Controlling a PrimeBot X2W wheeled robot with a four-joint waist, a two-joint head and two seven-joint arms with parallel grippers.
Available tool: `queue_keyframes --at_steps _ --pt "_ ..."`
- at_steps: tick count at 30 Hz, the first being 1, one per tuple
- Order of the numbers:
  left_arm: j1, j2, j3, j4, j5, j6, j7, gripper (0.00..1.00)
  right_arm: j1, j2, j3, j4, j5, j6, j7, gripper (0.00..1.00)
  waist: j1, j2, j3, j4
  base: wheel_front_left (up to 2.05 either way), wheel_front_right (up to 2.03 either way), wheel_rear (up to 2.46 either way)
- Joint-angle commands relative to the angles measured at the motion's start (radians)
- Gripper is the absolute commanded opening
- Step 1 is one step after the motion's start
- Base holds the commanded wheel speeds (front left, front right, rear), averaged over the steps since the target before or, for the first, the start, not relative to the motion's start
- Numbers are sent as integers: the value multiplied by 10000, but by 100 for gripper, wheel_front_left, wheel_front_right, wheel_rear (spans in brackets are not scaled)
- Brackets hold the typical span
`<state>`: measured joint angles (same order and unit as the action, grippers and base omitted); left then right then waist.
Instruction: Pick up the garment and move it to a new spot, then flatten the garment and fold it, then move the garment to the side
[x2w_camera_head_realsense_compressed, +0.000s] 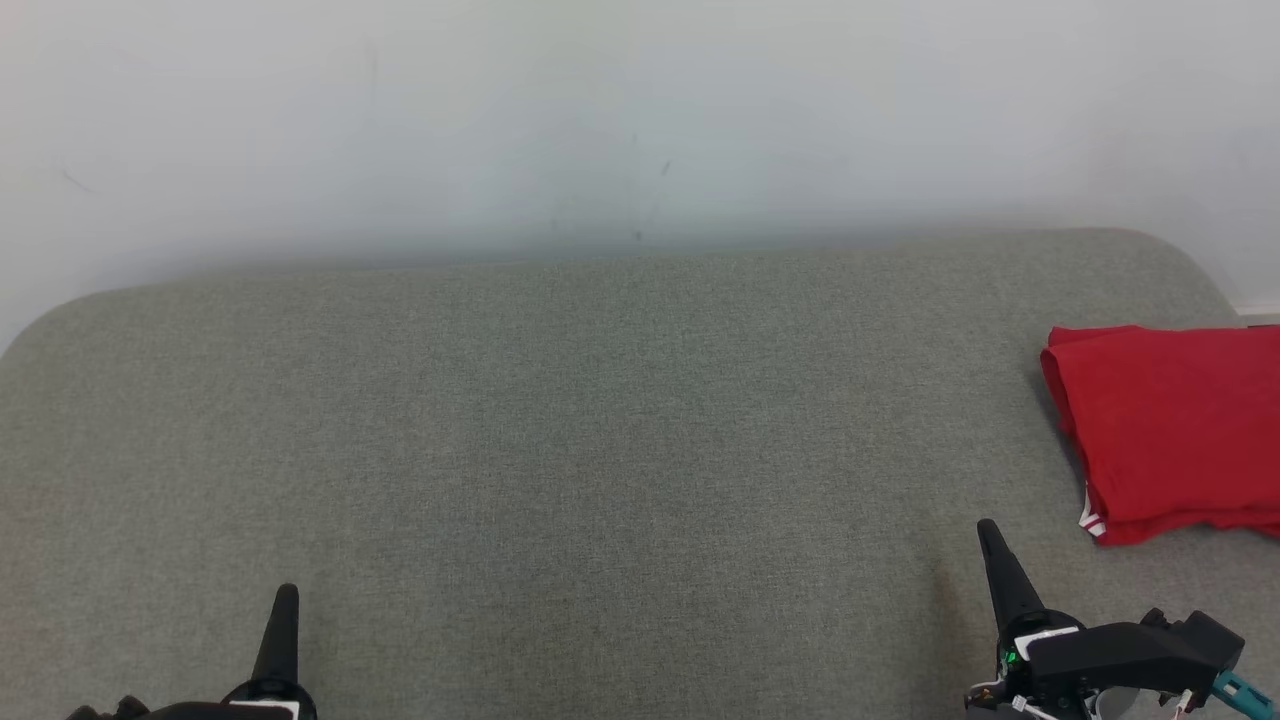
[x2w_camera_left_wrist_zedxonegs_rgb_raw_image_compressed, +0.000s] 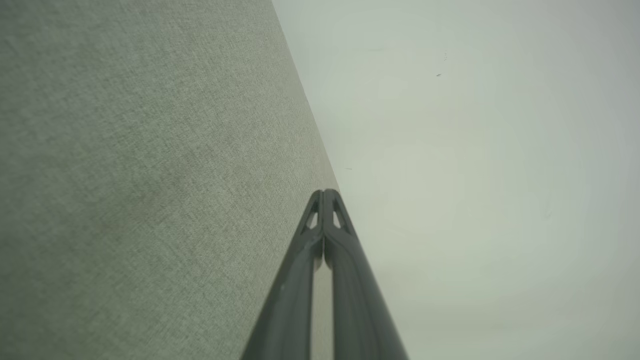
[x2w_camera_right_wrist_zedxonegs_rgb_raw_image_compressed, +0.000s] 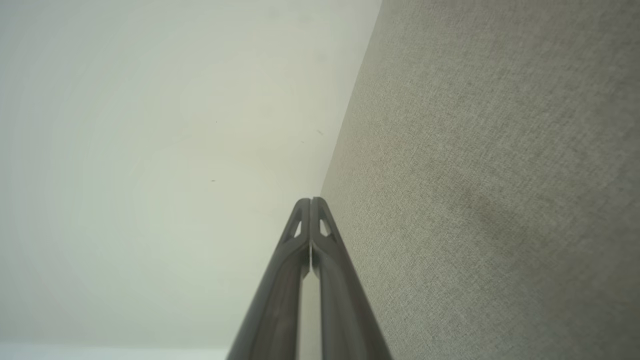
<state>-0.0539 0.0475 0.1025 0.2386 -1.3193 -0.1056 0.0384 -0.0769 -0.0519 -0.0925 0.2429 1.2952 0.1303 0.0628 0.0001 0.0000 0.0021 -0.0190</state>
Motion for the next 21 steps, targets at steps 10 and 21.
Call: queue_keyframes --at_steps 10,21 --pt "-327 40 67 7 -1005 -104 270 0 -206 23 -81 -23 1068 6 193 0 -1 0 2 52 0 0 0" --pt "-460 42 97 41 -1922 -190 509 0 -272 26 -150 0 2045 7 357 0 -1 0 6 111 0 0 0"
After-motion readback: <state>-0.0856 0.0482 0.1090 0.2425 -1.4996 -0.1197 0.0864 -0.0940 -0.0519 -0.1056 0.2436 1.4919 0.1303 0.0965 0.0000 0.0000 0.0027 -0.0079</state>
